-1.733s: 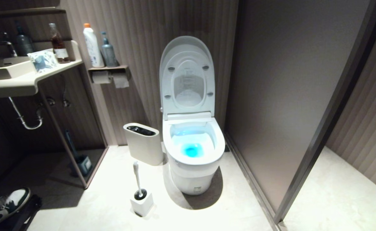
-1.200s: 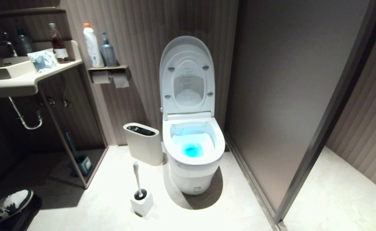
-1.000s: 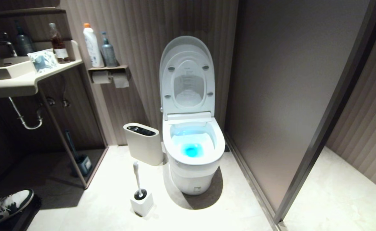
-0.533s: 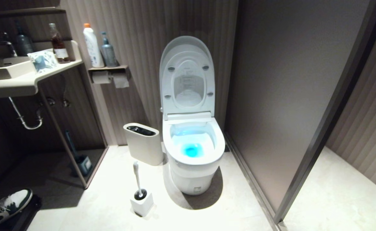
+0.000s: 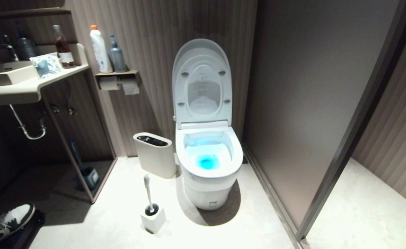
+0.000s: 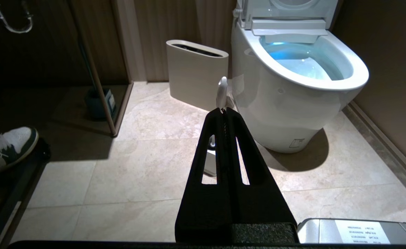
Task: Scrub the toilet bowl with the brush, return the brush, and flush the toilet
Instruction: Pick up the toilet brush
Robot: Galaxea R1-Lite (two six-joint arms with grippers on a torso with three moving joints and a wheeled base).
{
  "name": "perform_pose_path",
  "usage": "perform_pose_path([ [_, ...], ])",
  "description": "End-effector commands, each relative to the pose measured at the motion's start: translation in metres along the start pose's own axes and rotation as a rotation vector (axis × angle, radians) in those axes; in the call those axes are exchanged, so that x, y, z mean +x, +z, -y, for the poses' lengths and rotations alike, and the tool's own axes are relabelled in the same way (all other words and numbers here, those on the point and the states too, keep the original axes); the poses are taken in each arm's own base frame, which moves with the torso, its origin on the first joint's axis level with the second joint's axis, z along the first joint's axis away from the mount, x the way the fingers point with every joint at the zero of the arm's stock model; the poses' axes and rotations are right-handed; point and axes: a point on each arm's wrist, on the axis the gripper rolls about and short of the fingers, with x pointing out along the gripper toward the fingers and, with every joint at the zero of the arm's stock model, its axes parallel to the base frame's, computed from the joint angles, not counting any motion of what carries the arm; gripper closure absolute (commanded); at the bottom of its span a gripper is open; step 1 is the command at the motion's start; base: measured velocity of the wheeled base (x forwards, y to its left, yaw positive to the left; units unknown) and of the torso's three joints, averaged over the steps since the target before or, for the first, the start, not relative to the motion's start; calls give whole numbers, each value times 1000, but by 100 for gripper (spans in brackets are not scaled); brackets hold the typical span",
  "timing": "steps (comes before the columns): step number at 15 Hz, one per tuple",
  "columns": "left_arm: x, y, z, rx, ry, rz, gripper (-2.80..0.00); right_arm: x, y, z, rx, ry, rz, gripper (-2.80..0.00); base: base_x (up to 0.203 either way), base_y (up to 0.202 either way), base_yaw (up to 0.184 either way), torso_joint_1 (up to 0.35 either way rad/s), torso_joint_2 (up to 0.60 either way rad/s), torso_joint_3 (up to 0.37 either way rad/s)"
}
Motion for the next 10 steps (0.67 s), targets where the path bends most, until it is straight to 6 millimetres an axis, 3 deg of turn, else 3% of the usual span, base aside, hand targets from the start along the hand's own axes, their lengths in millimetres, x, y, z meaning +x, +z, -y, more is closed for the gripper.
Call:
perform_pose_path([
  [1,0,0,0,-1,2,4,0,0,0,0,0,1,1,0,0,0,0,0,0,0],
  [10,0,0,0,-3,1,12,0,0,0,0,0,0,0,0,0,0,0,0,1,-11],
])
